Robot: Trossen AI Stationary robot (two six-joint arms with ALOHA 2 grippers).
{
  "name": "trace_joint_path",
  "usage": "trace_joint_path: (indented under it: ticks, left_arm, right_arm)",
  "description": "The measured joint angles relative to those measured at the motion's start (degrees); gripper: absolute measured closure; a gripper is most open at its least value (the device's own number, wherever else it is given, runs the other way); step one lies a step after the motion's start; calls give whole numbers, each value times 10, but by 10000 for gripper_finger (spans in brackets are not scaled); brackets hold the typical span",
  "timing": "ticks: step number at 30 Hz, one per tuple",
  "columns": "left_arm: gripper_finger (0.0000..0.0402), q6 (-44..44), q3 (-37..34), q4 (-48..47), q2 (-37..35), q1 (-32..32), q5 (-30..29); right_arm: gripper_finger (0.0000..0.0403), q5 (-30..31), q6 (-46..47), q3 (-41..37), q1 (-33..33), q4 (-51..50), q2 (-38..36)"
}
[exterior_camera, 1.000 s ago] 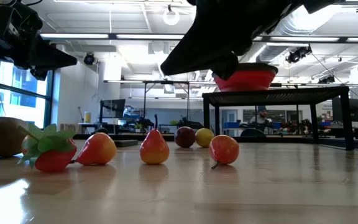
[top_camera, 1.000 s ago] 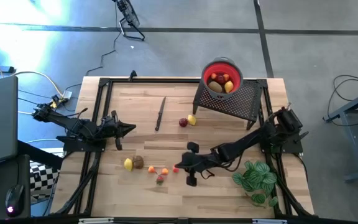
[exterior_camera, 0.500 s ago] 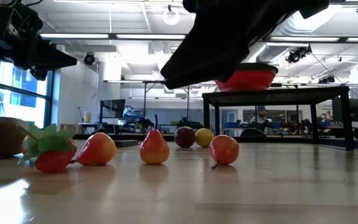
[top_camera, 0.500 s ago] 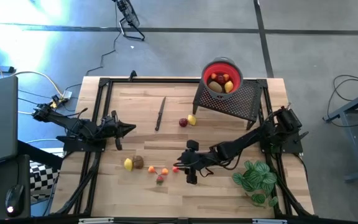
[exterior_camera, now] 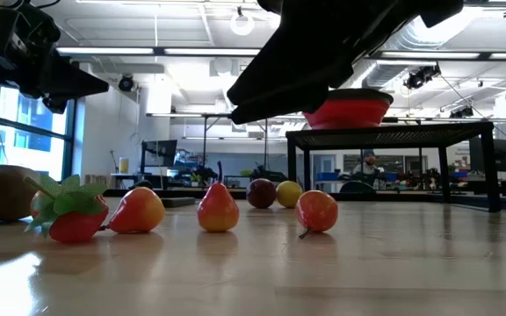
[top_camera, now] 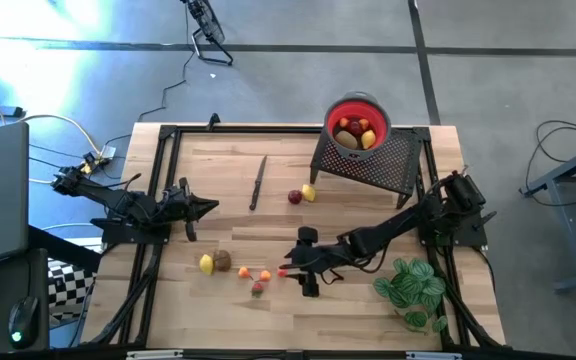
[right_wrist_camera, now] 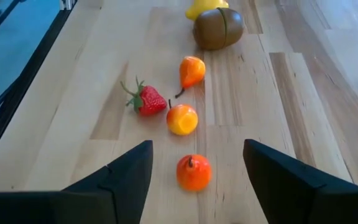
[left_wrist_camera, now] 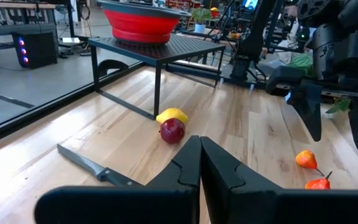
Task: Pick & Place Fruit
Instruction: Put the orange pear into the red strainer bowl on the shelf
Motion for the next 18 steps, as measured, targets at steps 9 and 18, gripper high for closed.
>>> trace_joint_path:
  ticks: [9, 18]
  left_arm:
    - [402, 0, 0, 0, 0, 0, 0]
    - [402, 0, 0, 0, 0, 0, -2]
  right_arm:
    - [158, -1, 2, 0, 0, 2, 0]
    - [158, -2, 5, 0, 0, 2, 0]
